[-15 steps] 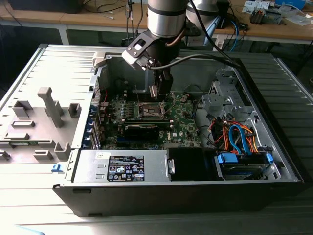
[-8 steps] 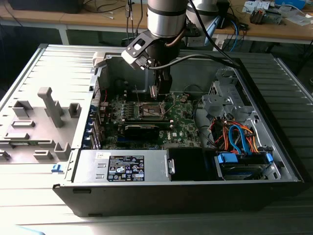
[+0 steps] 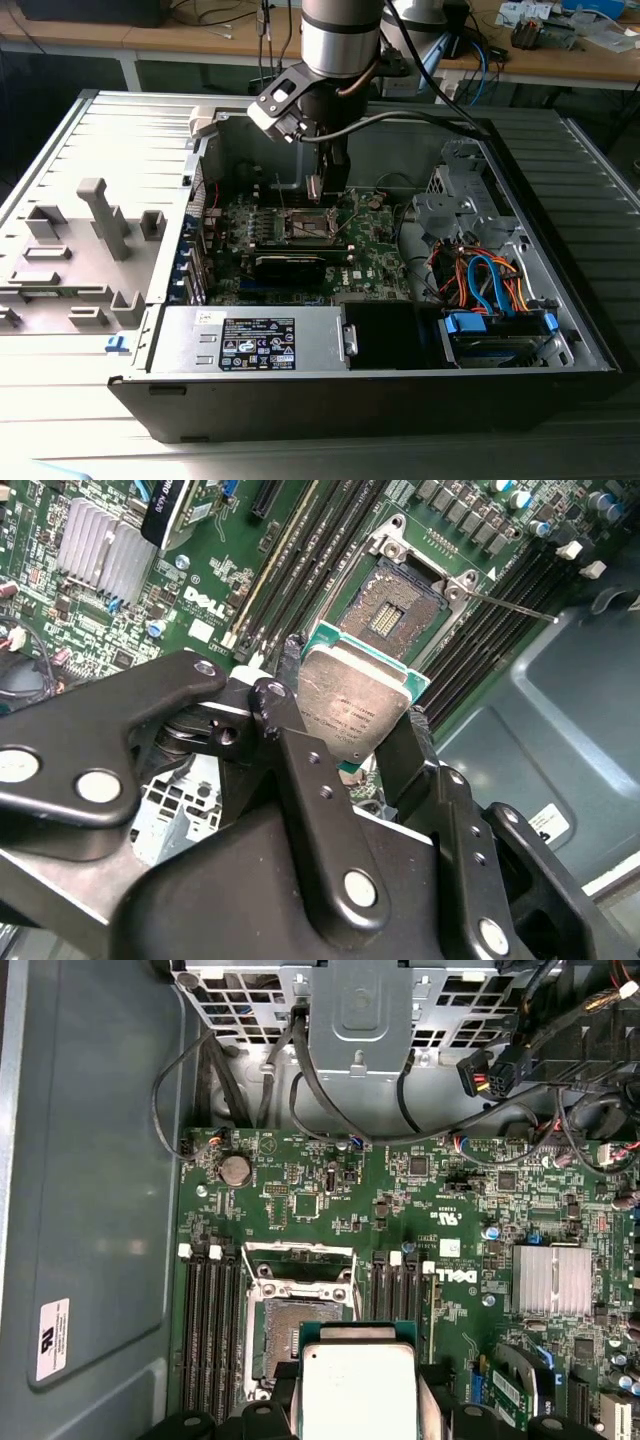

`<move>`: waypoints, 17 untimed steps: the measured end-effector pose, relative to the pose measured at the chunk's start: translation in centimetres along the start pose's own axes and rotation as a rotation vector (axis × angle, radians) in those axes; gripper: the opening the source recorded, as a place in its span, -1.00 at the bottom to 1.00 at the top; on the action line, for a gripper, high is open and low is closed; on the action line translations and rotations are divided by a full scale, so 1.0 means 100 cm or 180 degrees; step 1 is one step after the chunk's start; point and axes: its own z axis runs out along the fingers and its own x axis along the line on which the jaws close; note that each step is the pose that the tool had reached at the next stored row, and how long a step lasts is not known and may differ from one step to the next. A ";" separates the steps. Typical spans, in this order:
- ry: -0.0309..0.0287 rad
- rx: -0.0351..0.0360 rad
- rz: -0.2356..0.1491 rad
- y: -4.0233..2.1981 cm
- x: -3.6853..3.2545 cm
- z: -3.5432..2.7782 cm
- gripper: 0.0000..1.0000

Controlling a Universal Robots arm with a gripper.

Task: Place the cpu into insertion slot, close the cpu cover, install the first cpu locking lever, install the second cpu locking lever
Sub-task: 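Place the cpu into insertion slot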

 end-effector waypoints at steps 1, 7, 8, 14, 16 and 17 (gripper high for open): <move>0.0000 0.0000 0.0000 0.0000 0.0000 0.0001 0.09; 0.0000 0.0000 0.0000 0.0000 0.0000 0.0002 0.09; 0.0000 0.0000 0.0000 -0.0002 0.0000 0.0002 0.09; 0.0000 0.0000 0.0000 -0.0018 0.0001 0.0006 0.09; 0.0000 0.0000 0.0000 -0.0023 0.0001 0.0007 0.09; 0.0000 0.0000 0.0000 -0.0025 0.0001 0.0008 0.09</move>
